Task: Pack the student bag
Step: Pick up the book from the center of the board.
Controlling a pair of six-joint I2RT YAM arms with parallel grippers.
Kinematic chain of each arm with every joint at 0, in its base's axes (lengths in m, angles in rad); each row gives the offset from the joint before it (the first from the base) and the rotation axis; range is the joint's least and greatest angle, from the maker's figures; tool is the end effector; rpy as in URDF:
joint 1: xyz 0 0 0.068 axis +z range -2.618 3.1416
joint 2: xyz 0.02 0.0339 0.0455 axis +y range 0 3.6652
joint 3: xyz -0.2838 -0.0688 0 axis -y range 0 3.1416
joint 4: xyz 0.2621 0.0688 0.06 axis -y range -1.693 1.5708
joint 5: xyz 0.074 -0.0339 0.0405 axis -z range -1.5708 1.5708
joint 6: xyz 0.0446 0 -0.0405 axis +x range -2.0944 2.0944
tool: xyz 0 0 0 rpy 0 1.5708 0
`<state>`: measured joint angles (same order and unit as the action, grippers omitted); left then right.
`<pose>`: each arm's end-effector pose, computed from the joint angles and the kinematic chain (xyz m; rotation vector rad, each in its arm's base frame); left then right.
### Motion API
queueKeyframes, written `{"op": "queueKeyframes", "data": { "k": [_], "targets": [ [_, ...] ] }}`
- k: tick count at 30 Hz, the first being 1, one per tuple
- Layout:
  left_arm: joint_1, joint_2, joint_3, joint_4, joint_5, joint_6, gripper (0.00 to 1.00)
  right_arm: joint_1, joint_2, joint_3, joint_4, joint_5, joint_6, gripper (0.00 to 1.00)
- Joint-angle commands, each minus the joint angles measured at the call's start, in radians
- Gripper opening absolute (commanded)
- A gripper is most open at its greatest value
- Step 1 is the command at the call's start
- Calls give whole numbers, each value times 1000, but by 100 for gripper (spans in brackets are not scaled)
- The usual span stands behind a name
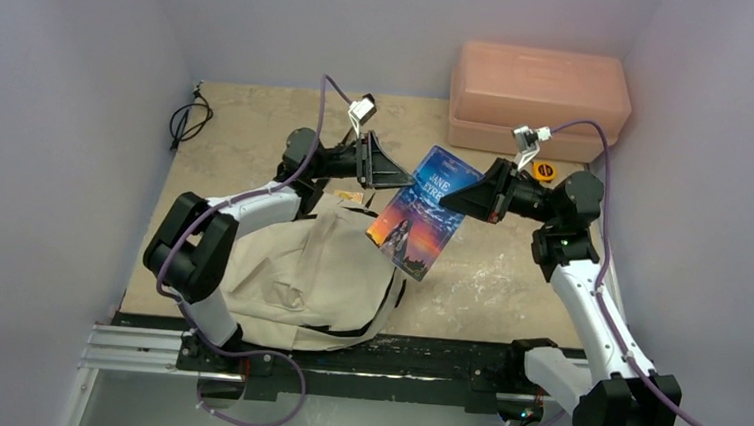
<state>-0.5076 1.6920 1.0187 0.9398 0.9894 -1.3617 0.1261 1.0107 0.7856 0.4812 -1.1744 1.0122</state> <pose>0.3241 -0.2229 0.3046 0.3446 1.8117 -2.0694 0.2194 0.0693 0.3770 -0.4565 1.6593 1.6407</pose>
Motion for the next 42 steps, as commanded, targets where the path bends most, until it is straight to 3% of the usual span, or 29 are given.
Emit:
{"op": "queueKeyframes", "data": {
  "k": [1,6,11,14,18,27,29,31,36,42],
  "targets": [
    [-14,5,6,344,49,-178,29,15,-24,64,97,30,-28,0],
    [-11,-43,-16,311,34,-129,1,16,-22,96,-121,73,-184,0],
    [-6,-167,-42,-78,-26,125,0,16,-7,137,-419,174,-390,21],
    [-6,-244,-48,-321,-101,283,0,17,-1,130,-476,207,-433,28],
    [-2,-308,-47,-548,-186,415,0,15,24,152,-605,281,-513,49],
    [3,-363,-118,-648,-210,478,0,15,119,202,-680,389,-563,71],
    [4,-377,-117,-694,-215,519,0,16,136,245,-693,416,-573,81],
    [5,-386,-120,-718,-211,539,0,15,154,279,-676,408,-579,97],
    [6,-388,-119,-725,-158,575,0,31,246,333,-579,231,-610,99],
    [6,-391,-93,-793,-94,685,0,154,320,339,-447,89,-711,99]
  ]
}}
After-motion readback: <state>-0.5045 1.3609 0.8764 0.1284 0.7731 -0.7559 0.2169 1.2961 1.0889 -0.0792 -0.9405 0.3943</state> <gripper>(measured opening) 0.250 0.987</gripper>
